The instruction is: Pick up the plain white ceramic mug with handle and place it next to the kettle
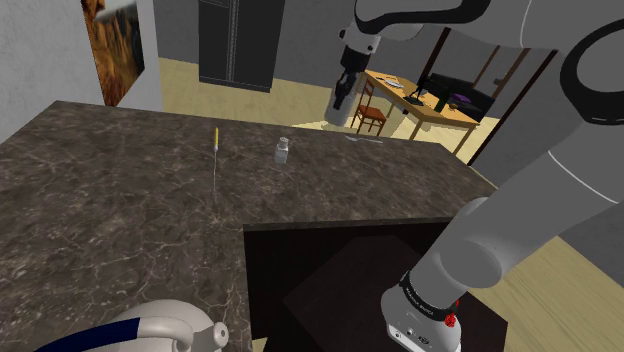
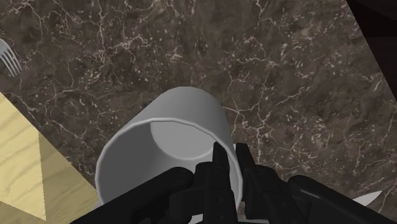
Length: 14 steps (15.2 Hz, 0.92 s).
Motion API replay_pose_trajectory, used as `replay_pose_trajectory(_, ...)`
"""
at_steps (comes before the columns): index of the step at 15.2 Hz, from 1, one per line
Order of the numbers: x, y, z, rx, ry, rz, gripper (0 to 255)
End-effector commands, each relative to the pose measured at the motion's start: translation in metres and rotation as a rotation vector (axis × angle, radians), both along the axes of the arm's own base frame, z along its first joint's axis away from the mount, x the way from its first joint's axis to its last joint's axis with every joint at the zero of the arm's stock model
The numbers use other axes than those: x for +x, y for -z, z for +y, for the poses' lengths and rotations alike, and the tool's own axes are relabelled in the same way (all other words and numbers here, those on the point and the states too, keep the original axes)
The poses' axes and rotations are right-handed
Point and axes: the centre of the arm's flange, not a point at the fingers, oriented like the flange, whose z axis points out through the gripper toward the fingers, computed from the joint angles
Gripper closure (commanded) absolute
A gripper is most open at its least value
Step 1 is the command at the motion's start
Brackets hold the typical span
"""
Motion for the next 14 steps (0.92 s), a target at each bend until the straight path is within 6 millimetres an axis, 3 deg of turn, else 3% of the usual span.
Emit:
replay_pose_trajectory(1,0.000,-0.011,0.000,0.000,0.000,0.000,255)
replay_pose_trajectory(9,0.000,-0.051,0.000,0.000,0.000,0.000,255)
replay_pose_trajectory(14,-0.012,-0.051,0.065,0.000,0.000,0.000,255)
